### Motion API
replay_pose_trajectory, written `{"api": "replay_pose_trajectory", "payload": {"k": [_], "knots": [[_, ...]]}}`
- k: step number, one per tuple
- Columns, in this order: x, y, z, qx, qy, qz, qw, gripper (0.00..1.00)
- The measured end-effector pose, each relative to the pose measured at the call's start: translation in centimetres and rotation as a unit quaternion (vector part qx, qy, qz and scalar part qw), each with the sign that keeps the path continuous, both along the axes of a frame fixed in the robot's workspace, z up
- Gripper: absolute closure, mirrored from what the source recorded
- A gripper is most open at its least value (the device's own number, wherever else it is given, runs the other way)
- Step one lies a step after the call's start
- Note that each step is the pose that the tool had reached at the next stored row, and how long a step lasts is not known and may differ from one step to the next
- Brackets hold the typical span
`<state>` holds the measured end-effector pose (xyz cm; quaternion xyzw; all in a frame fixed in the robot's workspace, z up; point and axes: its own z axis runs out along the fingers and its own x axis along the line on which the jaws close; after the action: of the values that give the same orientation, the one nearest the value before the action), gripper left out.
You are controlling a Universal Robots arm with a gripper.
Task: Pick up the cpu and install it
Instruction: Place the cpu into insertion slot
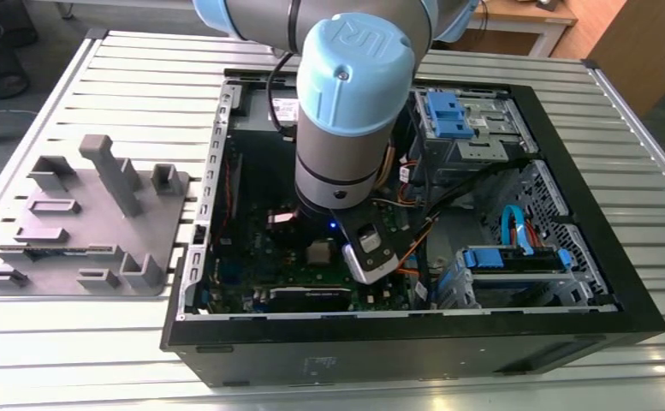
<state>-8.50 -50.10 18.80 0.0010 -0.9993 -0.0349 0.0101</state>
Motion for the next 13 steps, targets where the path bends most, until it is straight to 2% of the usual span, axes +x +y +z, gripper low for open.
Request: {"api": "replay_pose_trajectory", "payload": {"k": [1,2,13], "knots": [[0.00,0.00,-0.01,0.0001,0.0000,0.000,1.0000,0.52],[0.00,0.00,-0.01,0.0000,0.0000,0.000,1.0000,0.46],[0.14,0.00,0.25,0.0000,0.0000,0.000,1.0000,0.46]]}}
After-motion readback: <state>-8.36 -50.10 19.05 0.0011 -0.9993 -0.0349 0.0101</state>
